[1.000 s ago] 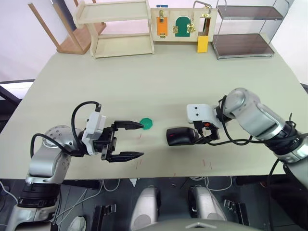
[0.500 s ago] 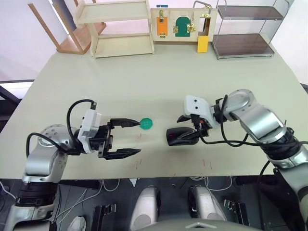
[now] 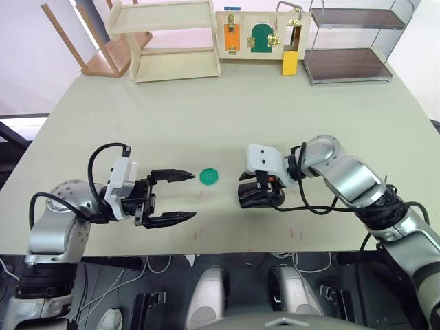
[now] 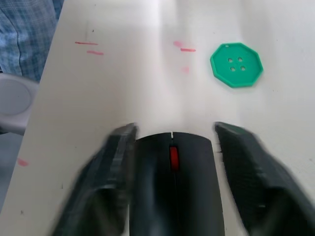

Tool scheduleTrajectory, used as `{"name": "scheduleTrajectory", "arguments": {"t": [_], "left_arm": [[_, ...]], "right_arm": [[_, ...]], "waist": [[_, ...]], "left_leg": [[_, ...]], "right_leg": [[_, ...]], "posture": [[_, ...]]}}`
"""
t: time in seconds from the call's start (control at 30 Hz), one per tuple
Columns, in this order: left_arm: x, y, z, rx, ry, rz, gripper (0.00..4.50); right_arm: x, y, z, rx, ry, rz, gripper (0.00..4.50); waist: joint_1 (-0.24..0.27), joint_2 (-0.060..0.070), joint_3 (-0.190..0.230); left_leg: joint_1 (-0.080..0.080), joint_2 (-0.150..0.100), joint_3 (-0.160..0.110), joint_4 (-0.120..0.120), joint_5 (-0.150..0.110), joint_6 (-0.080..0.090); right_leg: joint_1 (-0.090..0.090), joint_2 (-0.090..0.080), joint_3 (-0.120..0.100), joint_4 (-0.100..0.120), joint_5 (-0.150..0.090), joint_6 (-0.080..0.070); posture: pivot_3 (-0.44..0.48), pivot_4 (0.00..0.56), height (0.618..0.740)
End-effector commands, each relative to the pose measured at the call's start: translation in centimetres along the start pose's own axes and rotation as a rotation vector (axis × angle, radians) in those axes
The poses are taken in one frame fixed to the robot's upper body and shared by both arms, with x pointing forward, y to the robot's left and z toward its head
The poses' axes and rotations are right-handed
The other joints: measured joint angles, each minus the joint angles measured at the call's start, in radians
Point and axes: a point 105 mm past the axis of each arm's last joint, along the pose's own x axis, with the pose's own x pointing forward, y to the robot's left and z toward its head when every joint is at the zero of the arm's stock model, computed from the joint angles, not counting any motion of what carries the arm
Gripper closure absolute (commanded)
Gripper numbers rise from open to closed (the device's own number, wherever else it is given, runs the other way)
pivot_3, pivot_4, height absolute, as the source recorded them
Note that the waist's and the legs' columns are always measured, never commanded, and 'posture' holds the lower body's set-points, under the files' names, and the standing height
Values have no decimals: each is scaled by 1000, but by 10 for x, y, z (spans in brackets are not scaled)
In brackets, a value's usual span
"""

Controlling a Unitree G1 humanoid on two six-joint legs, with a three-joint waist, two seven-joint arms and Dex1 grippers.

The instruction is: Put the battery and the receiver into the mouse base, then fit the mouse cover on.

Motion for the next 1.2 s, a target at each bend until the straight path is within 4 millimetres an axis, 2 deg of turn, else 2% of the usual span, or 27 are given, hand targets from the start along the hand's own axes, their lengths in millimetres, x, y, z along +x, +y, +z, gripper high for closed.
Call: {"name": "scheduleTrajectory", "arguments": {"t": [0.03,0.57,0.93,1.2], "left_arm": [[-4,-1,7,38,7,10,0],[-2,-1,5,29,7,18,0],[-2,-2,5,30,9,19,0],[-1,-3,6,31,6,20,0]], "right_arm": [[0,-3,13,-65,-21,-12,2146],[22,-1,2,-60,53,34,2146],[29,0,-33,-42,242,56,2146],[32,1,-35,-49,241,49,2146]], "waist": [[0,0,0],[0,0,0],[1,0,0],[2,0,0]], "left_leg": [[0,0,0,0,0,0],[0,0,0,0,0,0],[0,0,0,0,0,0],[1,0,0,1,0,0]], "right_leg": [[0,0,0,0,0,0],[0,0,0,0,0,0],[0,0,0,0,0,0],[1,0,0,1,-1,-1]], "posture": [[0,150,740],[0,150,740],[0,150,740],[0,150,740]]}}
